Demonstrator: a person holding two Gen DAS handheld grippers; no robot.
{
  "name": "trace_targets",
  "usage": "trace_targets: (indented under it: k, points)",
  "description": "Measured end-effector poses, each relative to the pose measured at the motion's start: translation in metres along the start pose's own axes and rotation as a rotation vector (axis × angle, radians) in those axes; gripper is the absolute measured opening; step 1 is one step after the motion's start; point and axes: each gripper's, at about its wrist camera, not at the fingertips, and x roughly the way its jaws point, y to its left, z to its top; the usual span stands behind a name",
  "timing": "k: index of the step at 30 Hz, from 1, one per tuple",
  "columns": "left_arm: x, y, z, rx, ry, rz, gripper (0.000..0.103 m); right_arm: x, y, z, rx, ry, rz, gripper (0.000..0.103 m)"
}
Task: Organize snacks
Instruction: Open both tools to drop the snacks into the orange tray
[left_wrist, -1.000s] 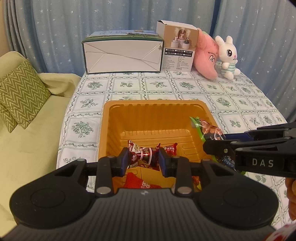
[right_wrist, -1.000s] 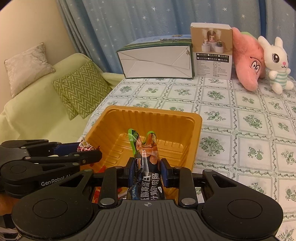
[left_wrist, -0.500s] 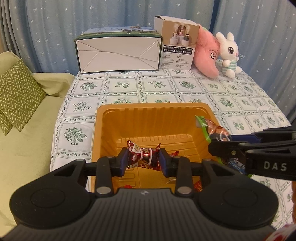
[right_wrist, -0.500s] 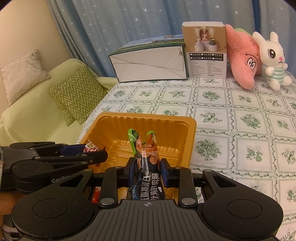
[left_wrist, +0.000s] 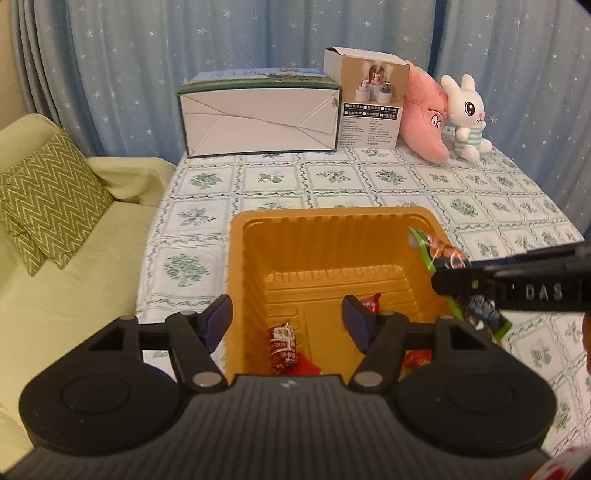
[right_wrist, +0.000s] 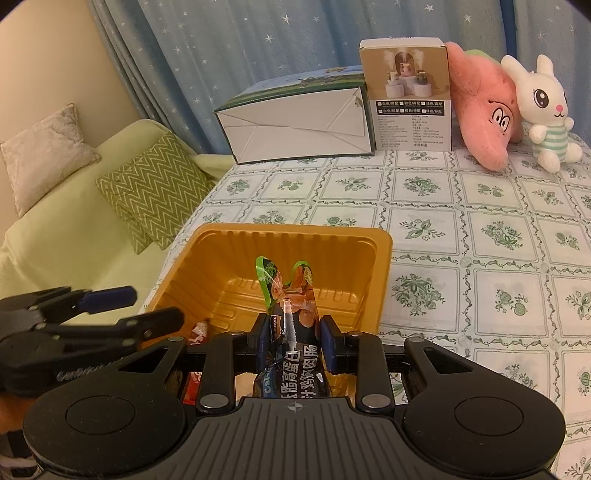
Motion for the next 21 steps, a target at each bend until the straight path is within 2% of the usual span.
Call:
trace_targets:
  k: [10,17,18,19,21]
  points:
    - [-0.020,0.010,-0.013,-0.029,-0.023,0.014,0.067,0.008,0.003,0.002,0.019,0.008,0.001,0.029]
    - [-0.028,0.013,-0.022,-0.055,-0.027,0.016,0.067,0.004,-0.004,0.004,0.066,-0.043,0.030,0.031]
    - [-0.030,0.013,-0.024,-0.060,-0.027,0.014,0.067,0.002,-0.006,0.004,0.072,-0.048,0.026,0.037]
    - [-0.031,0.013,-0.025,-0.063,-0.028,0.011,0.067,-0.001,-0.007,0.004,0.081,-0.054,0.017,0.047]
    - [-0.036,0.012,-0.029,-0.072,-0.033,0.009,0.069,-0.009,-0.011,0.002,0.104,-0.062,0.009,0.054]
